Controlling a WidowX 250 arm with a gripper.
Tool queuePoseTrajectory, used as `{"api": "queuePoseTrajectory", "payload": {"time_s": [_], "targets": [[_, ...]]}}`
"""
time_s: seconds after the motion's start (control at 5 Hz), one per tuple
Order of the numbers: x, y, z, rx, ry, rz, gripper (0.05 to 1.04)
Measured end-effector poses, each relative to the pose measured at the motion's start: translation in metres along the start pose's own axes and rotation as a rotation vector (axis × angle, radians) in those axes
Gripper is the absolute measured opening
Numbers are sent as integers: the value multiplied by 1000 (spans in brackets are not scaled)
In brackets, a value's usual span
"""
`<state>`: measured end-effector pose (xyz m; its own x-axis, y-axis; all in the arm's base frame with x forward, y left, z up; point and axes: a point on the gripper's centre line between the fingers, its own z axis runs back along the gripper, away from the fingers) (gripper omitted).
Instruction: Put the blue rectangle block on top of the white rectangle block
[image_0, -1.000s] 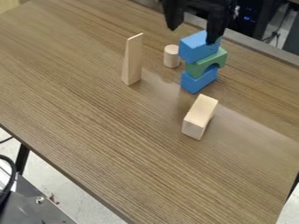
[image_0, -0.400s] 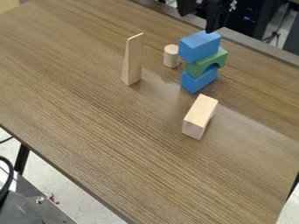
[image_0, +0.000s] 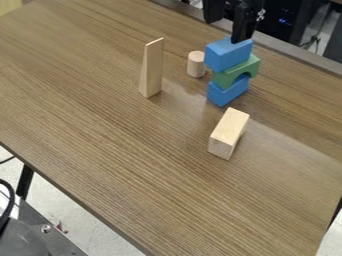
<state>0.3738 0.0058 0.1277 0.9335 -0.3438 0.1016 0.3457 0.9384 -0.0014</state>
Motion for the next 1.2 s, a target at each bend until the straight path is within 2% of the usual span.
{"api": "queuePoseTrajectory", "payload": {"time_s": [0.2,0.4,0.6,0.8,1.0,1.2], "targets": [[3,0,-9,-27,8,3,1000],[6,-1,-27,-61,40,-5,1000],[7,-4,-40,-93,59,-15,950],[8,-4,-49,-100,77,-18,669],[10,-8,-50,-95,81,-36,596],[12,-10,-49,-92,78,-34,596]]}}
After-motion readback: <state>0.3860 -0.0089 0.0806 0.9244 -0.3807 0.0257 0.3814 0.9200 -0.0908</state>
